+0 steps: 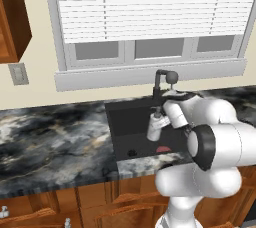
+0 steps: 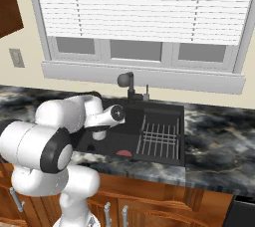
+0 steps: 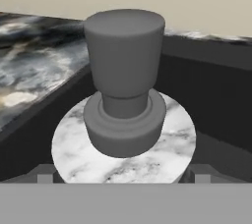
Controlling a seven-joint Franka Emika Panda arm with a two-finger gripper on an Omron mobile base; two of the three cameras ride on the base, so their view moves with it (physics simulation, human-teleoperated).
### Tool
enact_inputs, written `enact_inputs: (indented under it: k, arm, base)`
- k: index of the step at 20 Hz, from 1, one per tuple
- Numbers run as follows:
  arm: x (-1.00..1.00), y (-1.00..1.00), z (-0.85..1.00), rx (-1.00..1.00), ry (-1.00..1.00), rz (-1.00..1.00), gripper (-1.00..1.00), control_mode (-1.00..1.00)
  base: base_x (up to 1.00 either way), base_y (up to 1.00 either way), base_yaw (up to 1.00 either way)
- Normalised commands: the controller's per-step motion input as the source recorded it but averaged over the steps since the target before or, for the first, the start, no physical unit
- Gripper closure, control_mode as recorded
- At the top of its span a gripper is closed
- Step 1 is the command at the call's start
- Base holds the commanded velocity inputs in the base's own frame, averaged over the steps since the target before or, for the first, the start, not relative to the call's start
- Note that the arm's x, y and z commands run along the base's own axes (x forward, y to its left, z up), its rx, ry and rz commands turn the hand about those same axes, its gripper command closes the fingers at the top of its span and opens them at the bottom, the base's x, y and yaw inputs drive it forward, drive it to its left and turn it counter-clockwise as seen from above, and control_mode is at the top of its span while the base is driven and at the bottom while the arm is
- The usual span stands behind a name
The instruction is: Pick up the dish brush and soap dispenser from the sink, and place them back in the cabinet, and close the cabinet door.
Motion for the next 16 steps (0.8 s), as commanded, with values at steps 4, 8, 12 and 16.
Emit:
enact_inputs:
  k: [4,8,12,16]
  arm:
    - [-0.16,0.0,0.18,-0.07,0.0,-0.28,1.0,-1.0]
    - [-0.18,0.0,0.43,-0.02,0.01,-0.3,1.0,-1.0]
    - [-0.18,0.0,0.51,0.0,0.03,-0.3,1.0,-1.0]
    - [-0.14,0.0,0.55,-0.01,0.03,-0.3,1.0,-1.0]
  base:
    - [0.0,0.0,0.0]
    - [0.0,0.0,0.0]
    - [0.0,0.0,0.0]
    - [0.0,0.0,0.0]
